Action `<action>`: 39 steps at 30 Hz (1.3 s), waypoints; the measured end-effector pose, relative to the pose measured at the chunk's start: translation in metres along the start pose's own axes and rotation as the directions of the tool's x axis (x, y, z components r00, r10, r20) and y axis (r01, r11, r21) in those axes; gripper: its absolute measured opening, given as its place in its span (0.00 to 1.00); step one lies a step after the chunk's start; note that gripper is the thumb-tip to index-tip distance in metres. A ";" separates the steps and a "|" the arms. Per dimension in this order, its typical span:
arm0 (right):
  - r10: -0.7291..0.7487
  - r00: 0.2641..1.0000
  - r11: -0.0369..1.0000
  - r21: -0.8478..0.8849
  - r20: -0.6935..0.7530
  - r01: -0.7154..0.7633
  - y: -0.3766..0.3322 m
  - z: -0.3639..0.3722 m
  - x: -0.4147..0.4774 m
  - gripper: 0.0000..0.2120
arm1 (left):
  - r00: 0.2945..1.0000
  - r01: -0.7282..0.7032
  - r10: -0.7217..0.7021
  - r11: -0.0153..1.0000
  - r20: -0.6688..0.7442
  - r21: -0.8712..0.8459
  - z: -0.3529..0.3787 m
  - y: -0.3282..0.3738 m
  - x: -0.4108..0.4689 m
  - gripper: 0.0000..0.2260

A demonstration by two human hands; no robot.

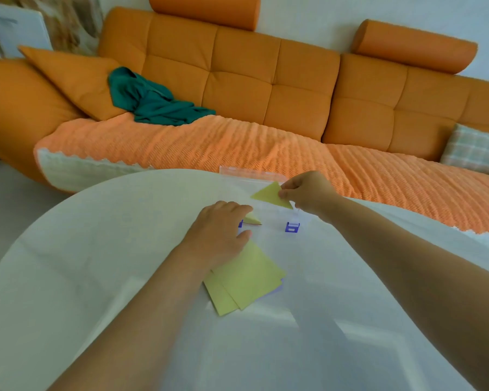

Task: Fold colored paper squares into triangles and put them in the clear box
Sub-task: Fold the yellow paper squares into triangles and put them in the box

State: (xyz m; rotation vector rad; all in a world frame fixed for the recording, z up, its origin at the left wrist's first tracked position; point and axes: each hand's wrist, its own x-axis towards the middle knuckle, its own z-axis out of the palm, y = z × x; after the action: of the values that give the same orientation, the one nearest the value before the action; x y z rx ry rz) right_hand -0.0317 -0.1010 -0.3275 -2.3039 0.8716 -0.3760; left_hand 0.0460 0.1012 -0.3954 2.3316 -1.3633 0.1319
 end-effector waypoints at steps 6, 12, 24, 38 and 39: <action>0.079 0.994 0.997 -0.026 0.071 -0.077 0.000 0.007 0.002 0.04 | 0.999 0.033 -0.033 0.999 -0.007 -0.027 -0.002 0.004 0.002 0.20; 0.085 0.992 0.977 -0.203 0.094 -0.065 -0.002 0.011 0.008 0.12 | 0.999 0.050 -0.049 0.998 0.006 -0.028 -0.002 0.005 0.001 0.20; -0.038 0.999 0.855 -0.517 0.029 0.048 -0.003 0.018 0.000 0.09 | 0.999 0.046 -0.046 0.997 -0.010 -0.055 0.002 0.005 0.003 0.20; -0.259 0.963 0.920 -0.286 0.073 0.270 -0.014 -0.002 -0.093 0.09 | 0.985 0.082 -0.094 0.993 -0.145 -0.089 -0.035 0.011 -0.032 0.04; -0.224 0.964 0.915 -0.311 0.144 0.259 -0.014 0.005 -0.102 0.08 | 0.988 0.130 -0.137 0.987 -0.074 -0.093 -0.036 0.011 -0.037 0.07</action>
State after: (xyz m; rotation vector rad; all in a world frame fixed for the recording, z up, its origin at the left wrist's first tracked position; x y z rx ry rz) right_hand -0.0981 -0.0218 -0.3265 -2.7256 0.6333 -0.2224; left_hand 0.0230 0.1416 -0.3701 2.3101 -1.1469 0.1208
